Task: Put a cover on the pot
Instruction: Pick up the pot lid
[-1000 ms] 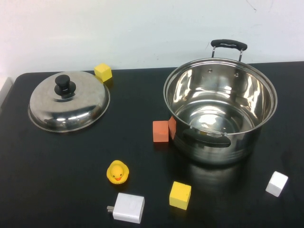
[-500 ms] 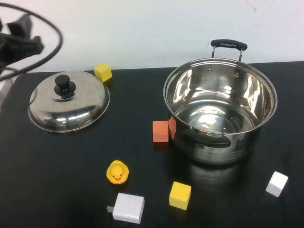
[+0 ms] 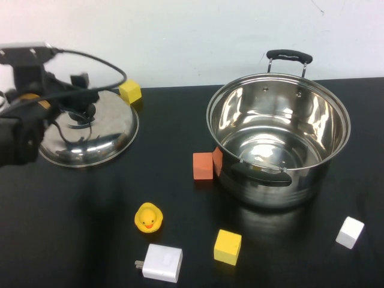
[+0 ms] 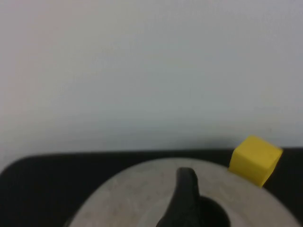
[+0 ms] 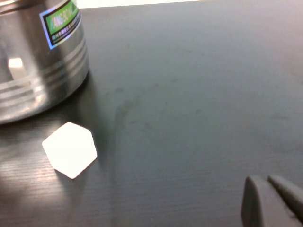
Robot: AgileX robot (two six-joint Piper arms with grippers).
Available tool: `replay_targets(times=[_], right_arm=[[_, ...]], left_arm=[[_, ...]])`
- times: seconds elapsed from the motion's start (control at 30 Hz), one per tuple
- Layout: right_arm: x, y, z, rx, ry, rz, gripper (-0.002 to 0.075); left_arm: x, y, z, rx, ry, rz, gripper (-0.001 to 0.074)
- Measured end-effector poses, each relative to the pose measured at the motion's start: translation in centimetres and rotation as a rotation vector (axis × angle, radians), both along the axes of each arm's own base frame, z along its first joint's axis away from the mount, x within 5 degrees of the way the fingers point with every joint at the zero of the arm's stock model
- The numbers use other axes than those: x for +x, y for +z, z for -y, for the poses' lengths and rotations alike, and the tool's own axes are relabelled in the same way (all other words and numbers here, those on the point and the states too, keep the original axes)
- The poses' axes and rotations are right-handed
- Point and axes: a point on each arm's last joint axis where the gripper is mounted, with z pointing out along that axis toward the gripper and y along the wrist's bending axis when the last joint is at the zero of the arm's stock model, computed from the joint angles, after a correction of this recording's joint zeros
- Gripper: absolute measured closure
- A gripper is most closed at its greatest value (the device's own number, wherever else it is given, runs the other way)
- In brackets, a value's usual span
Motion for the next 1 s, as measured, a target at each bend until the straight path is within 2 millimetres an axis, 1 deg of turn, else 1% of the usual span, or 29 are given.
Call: replay_targets(times=[0.2, 0.3, 0.4, 0.53, 0.63, 0.67, 0.73, 0.77, 0.8, 0.93, 1.0], right_arm=[[0.0, 0.0, 0.0, 0.001, 0.0, 0.0, 0.0728], [0.0, 0.0, 0.0, 0.001, 0.0, 0.0, 0.0728], [0.0, 0.0, 0.0, 0.001, 0.0, 0.0, 0.0728], [0.0, 0.0, 0.0, 0.001, 0.0, 0.0, 0.0728], [0.0, 0.0, 0.0, 0.001, 0.0, 0.0, 0.0728], [0.0, 0.0, 0.0, 0.001, 0.0, 0.0, 0.0728], [0.0, 0.0, 0.0, 0.001, 0.0, 0.0, 0.0728], [0.0, 0.0, 0.0, 0.001, 0.0, 0.0, 0.0728], [0.0, 0.0, 0.0, 0.001, 0.0, 0.0, 0.0728], [0.0, 0.0, 0.0, 0.001, 0.0, 0.0, 0.0728], [0.0, 0.0, 0.0, 0.001, 0.0, 0.0, 0.0728]], left_arm=[[2.5, -4.1, 0.2, 0.005, 0.0, -0.068, 0.021], [3.2, -5.4, 0.2, 0.012, -0.001, -0.09, 0.021], [3.4, -6.4, 0.3, 0.025, -0.005, -0.102, 0.021], [3.6, -7.0, 0.3, 0.041, -0.009, -0.107, 0.021], [3.8, -7.0, 0.2, 0.033, -0.001, -0.1, 0.0226], [3.8, -6.9, 0.2, 0.029, 0.002, -0.094, 0.0251], [3.8, -6.9, 0.2, 0.022, 0.007, -0.084, 0.0323], [3.9, -6.9, 0.2, 0.02, 0.01, -0.075, 0.0377], [3.9, -6.9, 0.2, 0.02, 0.01, -0.068, 0.0403], [3.9, -6.9, 0.2, 0.045, 0.005, -0.056, 0.0398], [3.9, -6.5, 0.2, 0.052, 0.003, -0.049, 0.0398]])
